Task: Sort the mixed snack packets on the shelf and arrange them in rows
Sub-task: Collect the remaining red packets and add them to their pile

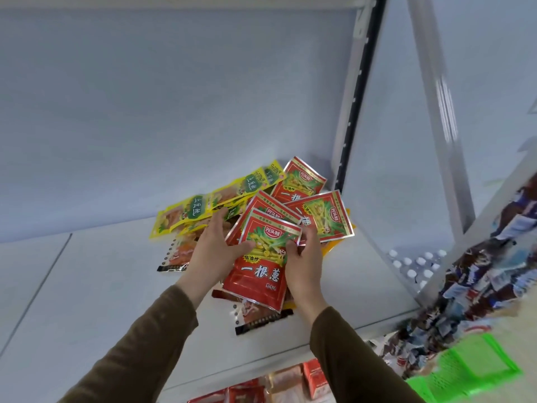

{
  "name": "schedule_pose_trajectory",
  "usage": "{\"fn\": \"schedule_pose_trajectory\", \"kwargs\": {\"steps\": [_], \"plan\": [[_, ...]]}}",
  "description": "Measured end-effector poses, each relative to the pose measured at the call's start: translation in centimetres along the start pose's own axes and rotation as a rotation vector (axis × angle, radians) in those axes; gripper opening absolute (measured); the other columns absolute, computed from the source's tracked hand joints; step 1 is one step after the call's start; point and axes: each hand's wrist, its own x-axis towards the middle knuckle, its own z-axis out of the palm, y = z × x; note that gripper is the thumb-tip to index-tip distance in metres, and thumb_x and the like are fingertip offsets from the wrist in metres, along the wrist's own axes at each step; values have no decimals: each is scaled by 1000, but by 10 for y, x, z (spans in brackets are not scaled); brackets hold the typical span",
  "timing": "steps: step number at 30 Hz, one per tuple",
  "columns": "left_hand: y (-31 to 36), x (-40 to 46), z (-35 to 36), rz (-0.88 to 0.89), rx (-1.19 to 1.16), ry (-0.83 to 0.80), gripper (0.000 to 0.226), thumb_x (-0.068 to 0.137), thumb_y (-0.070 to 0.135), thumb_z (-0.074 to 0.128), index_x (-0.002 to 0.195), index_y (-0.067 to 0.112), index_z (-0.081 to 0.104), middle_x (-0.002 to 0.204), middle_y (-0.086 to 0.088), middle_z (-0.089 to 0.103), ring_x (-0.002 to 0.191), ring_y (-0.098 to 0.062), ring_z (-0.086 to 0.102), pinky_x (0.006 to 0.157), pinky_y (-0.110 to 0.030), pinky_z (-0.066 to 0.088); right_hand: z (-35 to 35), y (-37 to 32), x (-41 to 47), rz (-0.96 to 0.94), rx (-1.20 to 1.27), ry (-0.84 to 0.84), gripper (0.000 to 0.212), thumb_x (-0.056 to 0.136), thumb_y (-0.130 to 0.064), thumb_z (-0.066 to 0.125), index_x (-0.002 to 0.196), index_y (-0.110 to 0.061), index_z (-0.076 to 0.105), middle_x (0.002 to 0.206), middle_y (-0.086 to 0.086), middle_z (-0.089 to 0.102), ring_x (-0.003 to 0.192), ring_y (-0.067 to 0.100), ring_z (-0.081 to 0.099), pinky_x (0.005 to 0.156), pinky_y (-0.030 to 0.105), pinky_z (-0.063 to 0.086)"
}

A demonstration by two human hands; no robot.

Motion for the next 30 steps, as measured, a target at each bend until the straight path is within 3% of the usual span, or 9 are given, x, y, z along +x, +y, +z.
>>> {"fn": "schedule_pose_trajectory", "kwargs": {"steps": [4, 7, 10, 14, 17, 19, 21, 24, 30], "plan": [[6, 1, 2, 8, 1, -103, 87, 76, 41, 89, 148, 29, 40, 115, 16, 65, 84, -7, 72, 68, -27, 59, 8, -3, -5, 8, 33, 34, 21, 104, -29, 54, 106, -49, 50, 112, -17, 62, 103, 6, 67, 79, 30, 61], [10, -4, 3, 30, 45, -198, 62, 75, 50, 88, 124, 30, 56, 108, 9, 75, 87, -12, 76, 90, -45, 60, 12, -5, -8, 5, 54, 68, 21, 104, -28, 53, 103, -49, 50, 110, -17, 63, 101, 7, 68, 80, 32, 62], [11, -11, 6, 113, 136, -212, 73, 69, 62, 86, 125, 36, 48, 115, 12, 70, 102, -14, 71, 101, -49, 53, 16, -6, -12, -3, 51, 107, 14, 104, -27, 54, 108, -41, 52, 113, -13, 64, 104, 10, 66, 86, 41, 61], [4, -15, 7, 112, -100, -328, 73, 69, 41, 95, 118, 48, 41, 114, 14, 70, 96, -1, 72, 87, -33, 61, 18, -9, -15, -39, 96, 128, 12, 104, -26, 54, 114, -33, 54, 116, -10, 65, 108, 12, 66, 88, 44, 60], [-9, -10, 6, 9, -381, -341, 79, 73, 20, 94, 129, 43, 44, 115, 7, 75, 101, -16, 76, 92, -47, 60, 8, -15, -16, -72, 164, 82, 12, 102, -33, 58, 113, -36, 53, 114, -12, 66, 105, 10, 69, 83, 36, 62], [-17, -8, 3, -48, -517, -361, 84, 71, 20, 95, 136, 38, 44, 117, 0, 76, 101, -26, 76, 89, -50, 61, -5, -19, -11, -58, 177, 127, 20, 100, -35, 62, 116, -36, 50, 118, -11, 63, 107, 9, 68, 79, 29, 61], [-23, -7, 2, -53, -581, -383, 83, 72, 24, 95, 137, 39, 46, 119, -3, 75, 103, -29, 76, 83, -46, 63, -20, -20, -3, 84, 276, 210, 35, 96, -32, 68, 122, -34, 45, 121, -7, 60, 107, 12, 68, 81, 31, 60], [-31, -7, 4, -50, -650, -371, 75, 73, 25, 94, 134, 38, 52, 120, -5, 75, 103, -31, 75, 77, -40, 64, -34, -22, 7, 479, 671, 209, 49, 92, -26, 73, 129, -29, 41, 114, 4, 68, 101, 21, 72, 85, 46, 59], [-38, -8, 12, -63, -730, -329, 64, 78, 20, 88, 131, 33, 56, 117, -6, 76, 100, -30, 76, 71, -34, 63, -29, -31, 24, 533, 754, 226, 58, 87, -15, 76, 136, -19, 44, 107, 10, 74, 80, 16, 77, 52, 25, 56]]}}
